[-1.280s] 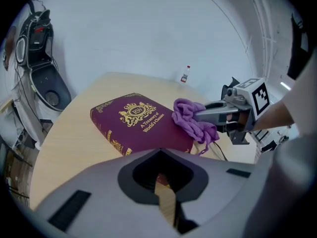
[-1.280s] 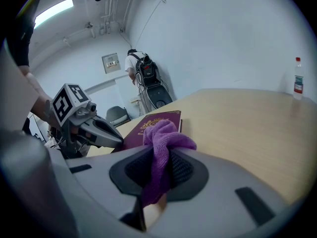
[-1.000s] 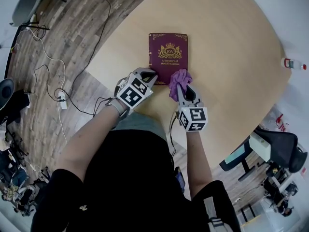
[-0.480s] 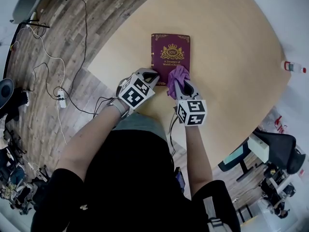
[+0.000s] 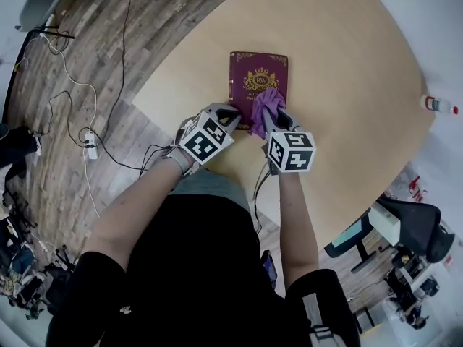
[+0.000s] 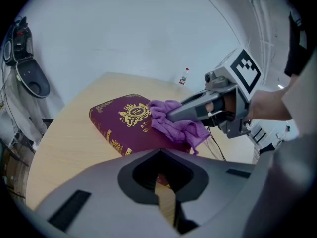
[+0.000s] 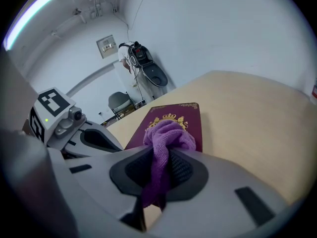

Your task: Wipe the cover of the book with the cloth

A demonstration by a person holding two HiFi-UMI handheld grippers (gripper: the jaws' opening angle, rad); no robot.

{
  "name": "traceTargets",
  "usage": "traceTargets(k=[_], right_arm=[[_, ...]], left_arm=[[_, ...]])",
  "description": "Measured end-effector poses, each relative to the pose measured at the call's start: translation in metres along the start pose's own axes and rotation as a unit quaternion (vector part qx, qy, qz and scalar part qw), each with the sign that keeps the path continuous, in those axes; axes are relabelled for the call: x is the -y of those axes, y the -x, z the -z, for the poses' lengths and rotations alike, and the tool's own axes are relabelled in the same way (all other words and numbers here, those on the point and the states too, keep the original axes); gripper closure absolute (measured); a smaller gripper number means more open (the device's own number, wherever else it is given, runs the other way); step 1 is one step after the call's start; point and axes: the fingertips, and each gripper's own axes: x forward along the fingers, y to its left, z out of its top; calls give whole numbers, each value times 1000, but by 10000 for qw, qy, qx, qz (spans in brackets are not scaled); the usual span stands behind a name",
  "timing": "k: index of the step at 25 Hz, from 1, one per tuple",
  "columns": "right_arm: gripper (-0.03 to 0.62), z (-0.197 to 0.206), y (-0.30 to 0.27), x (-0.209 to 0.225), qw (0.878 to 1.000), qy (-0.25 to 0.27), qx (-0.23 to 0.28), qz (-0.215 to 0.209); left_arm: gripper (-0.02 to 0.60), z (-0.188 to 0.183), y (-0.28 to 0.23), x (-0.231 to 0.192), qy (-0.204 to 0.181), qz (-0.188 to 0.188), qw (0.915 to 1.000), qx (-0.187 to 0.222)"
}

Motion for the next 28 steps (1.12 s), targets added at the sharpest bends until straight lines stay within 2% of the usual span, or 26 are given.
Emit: traceTargets(k=[19, 28], right_arm=[[526, -81, -58, 26, 9999, -46, 156, 54], [526, -104, -76, 29, 9995, 17, 246, 173]], left_arm=[[563, -1, 0, 1, -2, 59, 10000, 78], [563, -1, -1, 2, 28, 85, 9999, 114]])
